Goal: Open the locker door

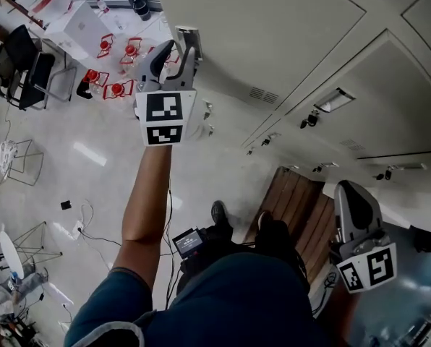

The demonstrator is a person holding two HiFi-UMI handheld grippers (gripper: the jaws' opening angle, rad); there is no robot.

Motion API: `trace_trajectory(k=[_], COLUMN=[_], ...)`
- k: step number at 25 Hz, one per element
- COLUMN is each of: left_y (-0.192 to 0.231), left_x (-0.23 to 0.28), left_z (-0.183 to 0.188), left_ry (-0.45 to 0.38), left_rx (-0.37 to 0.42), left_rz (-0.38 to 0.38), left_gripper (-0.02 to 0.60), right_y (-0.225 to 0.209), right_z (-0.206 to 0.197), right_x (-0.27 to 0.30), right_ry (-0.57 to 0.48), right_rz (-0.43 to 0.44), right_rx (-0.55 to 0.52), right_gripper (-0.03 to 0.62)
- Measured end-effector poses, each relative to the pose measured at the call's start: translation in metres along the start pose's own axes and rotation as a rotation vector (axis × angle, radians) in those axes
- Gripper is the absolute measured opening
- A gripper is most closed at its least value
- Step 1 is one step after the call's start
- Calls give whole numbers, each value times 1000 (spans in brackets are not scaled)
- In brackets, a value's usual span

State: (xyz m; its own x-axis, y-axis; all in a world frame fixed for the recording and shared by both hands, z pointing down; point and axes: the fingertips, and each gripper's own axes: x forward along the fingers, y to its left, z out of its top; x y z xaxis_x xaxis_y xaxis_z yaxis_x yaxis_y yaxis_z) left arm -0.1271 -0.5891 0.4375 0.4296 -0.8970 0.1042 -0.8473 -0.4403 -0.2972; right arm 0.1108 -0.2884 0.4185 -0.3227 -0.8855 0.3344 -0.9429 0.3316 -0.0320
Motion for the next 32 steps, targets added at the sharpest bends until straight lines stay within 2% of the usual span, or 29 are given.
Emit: trace_trajectory(k=[9,17,23,32], left_y=[-5,-11,-16,-35], left_x=[-32,-68,-99,-146], left_z=[-4,-5,-6,-2], left_ry=[15,48,50,59], left_rx=[1,43,76,111], left_rz=[-16,-74,-111,-189], left_gripper=[147,145,98,72], right_y=[17,44,61,84], right_z=[5,18,26,37], right_x=[6,11,8,-1], right_ry=[-12,-41,-63,-101], right_rz=[37,92,124,173], right_rx=[-21,-54,-72,-105], right_gripper=[37,37,37,37])
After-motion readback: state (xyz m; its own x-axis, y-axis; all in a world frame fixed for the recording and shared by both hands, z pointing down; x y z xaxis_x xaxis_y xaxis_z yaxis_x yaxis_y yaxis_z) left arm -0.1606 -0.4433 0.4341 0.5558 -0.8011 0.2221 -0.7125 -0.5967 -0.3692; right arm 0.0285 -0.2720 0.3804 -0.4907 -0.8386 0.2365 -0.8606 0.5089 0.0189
